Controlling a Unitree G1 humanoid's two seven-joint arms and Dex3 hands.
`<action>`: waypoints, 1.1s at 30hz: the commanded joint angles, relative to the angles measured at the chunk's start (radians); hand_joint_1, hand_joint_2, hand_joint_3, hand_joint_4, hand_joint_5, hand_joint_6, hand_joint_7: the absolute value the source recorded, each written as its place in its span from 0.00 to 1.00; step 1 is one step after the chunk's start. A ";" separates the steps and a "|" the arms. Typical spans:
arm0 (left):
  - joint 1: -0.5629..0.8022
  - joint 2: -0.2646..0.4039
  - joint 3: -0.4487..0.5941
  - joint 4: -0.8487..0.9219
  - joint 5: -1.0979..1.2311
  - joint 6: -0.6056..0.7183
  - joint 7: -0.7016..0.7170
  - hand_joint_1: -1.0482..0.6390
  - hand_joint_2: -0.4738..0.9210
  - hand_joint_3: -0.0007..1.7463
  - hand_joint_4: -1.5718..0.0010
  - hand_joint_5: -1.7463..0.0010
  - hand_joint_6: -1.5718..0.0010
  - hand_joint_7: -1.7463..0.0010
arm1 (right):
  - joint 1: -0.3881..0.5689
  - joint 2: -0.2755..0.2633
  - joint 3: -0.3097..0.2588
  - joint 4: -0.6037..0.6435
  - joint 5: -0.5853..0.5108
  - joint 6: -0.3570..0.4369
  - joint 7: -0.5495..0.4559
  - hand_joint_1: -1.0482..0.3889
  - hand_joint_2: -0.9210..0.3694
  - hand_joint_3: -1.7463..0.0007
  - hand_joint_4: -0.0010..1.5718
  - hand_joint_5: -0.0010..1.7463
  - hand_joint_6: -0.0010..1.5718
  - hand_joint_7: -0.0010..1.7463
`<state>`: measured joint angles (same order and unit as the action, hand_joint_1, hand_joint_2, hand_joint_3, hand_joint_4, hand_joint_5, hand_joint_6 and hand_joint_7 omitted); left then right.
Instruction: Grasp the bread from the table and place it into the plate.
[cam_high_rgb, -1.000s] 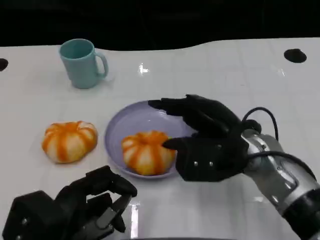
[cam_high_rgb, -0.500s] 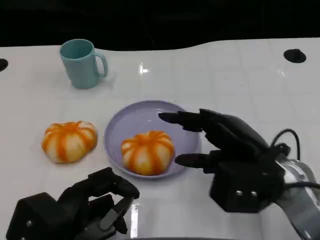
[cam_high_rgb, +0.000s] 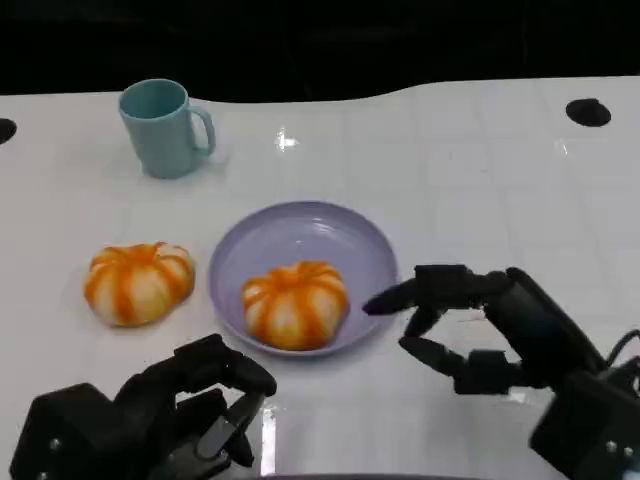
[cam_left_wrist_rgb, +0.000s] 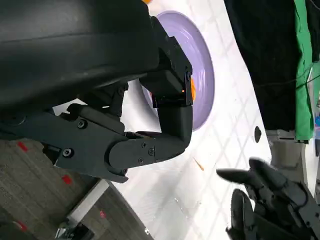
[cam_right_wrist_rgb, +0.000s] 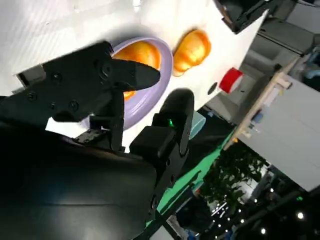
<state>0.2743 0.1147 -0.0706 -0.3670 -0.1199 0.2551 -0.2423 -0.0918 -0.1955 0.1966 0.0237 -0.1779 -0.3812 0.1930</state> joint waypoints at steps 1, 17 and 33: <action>-0.001 0.014 0.013 -0.003 -0.004 0.000 0.002 0.39 0.97 0.33 0.57 0.00 0.62 0.20 | 0.057 -0.038 -0.039 -0.070 0.006 0.018 0.006 0.66 0.41 0.29 0.50 0.97 0.52 0.67; 0.023 0.031 0.010 -0.014 0.000 -0.023 -0.002 0.40 0.98 0.31 0.57 0.00 0.60 0.23 | 0.265 -0.105 -0.102 -0.302 -0.037 0.122 0.022 0.67 0.48 0.25 0.58 1.00 0.55 0.76; 0.005 0.040 0.028 0.027 -0.028 -0.040 -0.023 0.39 0.99 0.30 0.58 0.00 0.60 0.23 | 0.305 -0.097 -0.106 -0.193 -0.131 0.029 -0.079 0.64 0.47 0.24 0.58 1.00 0.52 0.80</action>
<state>0.2821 0.1404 -0.0511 -0.3559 -0.1417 0.2360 -0.2514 0.2121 -0.2823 0.0992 -0.1900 -0.2963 -0.3311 0.1326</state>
